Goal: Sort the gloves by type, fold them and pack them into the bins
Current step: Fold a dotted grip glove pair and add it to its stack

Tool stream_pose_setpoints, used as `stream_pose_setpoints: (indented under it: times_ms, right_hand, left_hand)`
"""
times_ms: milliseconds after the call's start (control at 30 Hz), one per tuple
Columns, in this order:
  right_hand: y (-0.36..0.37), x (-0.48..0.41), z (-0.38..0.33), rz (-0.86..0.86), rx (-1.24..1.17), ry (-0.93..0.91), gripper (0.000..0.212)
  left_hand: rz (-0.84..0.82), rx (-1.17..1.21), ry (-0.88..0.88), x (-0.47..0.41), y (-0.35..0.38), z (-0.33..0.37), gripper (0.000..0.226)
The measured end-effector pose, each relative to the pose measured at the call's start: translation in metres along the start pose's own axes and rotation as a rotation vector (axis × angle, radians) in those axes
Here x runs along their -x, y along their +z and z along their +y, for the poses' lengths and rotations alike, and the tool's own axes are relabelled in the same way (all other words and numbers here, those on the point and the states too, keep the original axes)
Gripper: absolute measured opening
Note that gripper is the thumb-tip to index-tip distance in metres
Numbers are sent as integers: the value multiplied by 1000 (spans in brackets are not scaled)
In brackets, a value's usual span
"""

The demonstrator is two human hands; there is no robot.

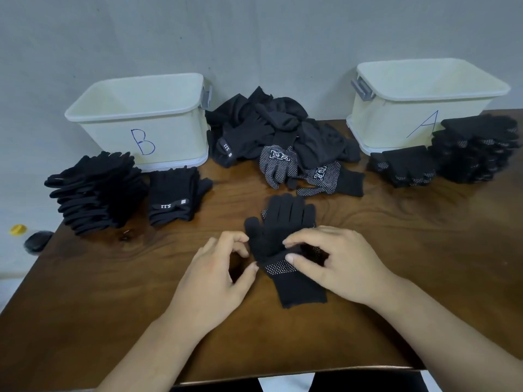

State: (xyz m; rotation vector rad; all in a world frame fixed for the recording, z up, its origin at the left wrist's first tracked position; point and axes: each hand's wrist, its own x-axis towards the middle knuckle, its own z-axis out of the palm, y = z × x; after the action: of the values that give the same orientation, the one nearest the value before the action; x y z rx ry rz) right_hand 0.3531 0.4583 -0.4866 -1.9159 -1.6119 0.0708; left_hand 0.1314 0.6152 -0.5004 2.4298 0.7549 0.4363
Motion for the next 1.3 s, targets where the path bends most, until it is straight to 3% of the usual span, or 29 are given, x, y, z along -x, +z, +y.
stream_pose_setpoints:
  times_ms: [100, 167, 267, 400, 600, 733, 867, 1133, 1300]
  right_hand:
    - [-2, -4, -3, -92, 200, -115, 43]
    - [0, -7, -5, -109, 254, -156, 40]
    - [-2, -11, -5, -77, 205, -135, 32]
    - [-12, -21, -1, -76, 152, -111, 29]
    - [-39, -36, 4, -7, -85, -95, 29]
    - [-35, -17, 7, -161, -35, -225, 34]
    - [-11, 14, 13, -269, -63, -182, 35]
    - [-10, 23, 10, -236, -200, -110, 33]
    - [-9, 27, 15, -326, -136, -168, 31]
  left_hand:
    - [5, 38, 13, 2, 3, 6, 41]
    - [9, 90, 25, 3, 5, 8, 39]
    - [7, 69, 15, 1, 6, 11, 46]
    - [-17, -91, 37, -4, 11, 13, 80]
    - [-12, -95, 41, -6, 12, 9, 82]
    - [-13, -95, 25, -7, 12, 10, 87]
    - [-1, -83, -16, -6, 14, 9, 95]
    - [-9, -93, -4, -5, 13, 9, 88]
    - [-57, -153, 41, -6, 12, 9, 65]
